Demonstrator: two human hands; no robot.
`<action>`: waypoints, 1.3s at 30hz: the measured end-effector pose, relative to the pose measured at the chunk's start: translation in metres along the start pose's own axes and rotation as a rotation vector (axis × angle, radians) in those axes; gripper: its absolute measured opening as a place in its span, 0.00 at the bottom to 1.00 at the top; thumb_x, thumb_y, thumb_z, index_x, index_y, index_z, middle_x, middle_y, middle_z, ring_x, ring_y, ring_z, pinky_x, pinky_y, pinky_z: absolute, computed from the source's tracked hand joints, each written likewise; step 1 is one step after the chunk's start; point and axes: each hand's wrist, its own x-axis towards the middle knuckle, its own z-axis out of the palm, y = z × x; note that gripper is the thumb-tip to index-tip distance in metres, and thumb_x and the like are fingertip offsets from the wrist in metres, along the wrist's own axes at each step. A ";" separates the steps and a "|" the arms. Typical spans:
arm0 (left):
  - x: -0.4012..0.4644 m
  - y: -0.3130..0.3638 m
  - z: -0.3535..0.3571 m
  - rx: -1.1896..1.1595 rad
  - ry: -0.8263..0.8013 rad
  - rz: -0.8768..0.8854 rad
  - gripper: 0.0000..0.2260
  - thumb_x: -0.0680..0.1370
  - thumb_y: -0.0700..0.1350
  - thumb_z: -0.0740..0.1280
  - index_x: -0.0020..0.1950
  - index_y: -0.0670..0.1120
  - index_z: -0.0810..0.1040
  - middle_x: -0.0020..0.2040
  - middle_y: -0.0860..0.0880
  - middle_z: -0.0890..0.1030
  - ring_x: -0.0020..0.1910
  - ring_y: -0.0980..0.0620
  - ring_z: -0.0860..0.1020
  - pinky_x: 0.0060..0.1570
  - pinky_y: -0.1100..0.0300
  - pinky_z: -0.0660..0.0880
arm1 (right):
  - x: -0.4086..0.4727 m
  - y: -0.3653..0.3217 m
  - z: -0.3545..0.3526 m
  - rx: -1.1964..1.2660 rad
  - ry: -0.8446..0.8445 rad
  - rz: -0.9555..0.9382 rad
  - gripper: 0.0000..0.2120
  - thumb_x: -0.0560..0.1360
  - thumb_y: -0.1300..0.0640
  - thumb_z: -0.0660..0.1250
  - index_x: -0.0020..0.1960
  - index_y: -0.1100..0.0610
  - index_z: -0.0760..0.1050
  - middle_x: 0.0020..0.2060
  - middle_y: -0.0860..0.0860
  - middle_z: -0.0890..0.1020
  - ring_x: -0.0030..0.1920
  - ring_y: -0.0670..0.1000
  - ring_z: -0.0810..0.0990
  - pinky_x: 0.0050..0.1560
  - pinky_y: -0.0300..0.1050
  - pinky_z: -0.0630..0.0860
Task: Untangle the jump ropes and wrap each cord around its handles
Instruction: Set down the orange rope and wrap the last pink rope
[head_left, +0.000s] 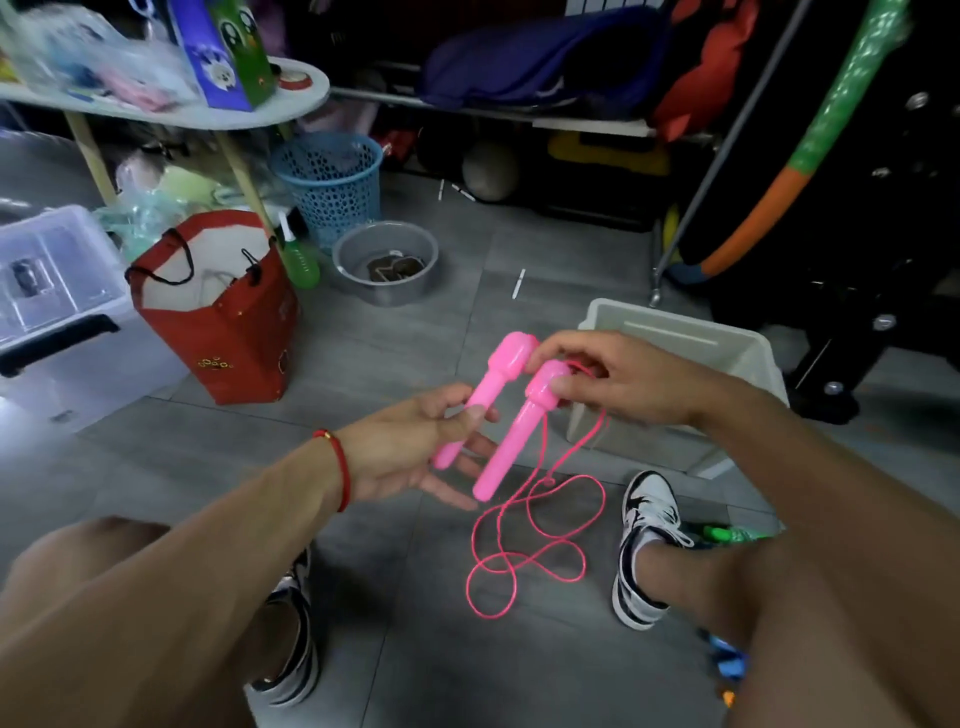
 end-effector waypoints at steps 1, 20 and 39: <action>-0.002 -0.001 0.000 -0.049 -0.011 -0.005 0.12 0.83 0.48 0.61 0.64 0.44 0.72 0.50 0.40 0.81 0.51 0.39 0.81 0.52 0.31 0.77 | -0.002 0.005 0.005 0.107 0.021 0.019 0.10 0.80 0.59 0.68 0.60 0.53 0.74 0.42 0.44 0.82 0.38 0.42 0.76 0.44 0.40 0.71; -0.004 -0.012 -0.011 -0.100 -0.161 0.049 0.16 0.79 0.40 0.65 0.65 0.35 0.69 0.42 0.43 0.75 0.34 0.51 0.71 0.28 0.63 0.67 | 0.035 -0.002 0.031 -0.125 0.251 0.108 0.23 0.75 0.31 0.57 0.46 0.50 0.77 0.38 0.45 0.81 0.39 0.46 0.78 0.46 0.54 0.76; 0.018 0.003 -0.019 -0.104 0.240 0.339 0.09 0.84 0.38 0.58 0.63 0.37 0.70 0.51 0.40 0.80 0.32 0.51 0.72 0.27 0.61 0.68 | 0.054 -0.014 0.049 -0.288 0.043 -0.007 0.14 0.84 0.50 0.57 0.42 0.50 0.74 0.36 0.47 0.79 0.37 0.46 0.75 0.42 0.42 0.69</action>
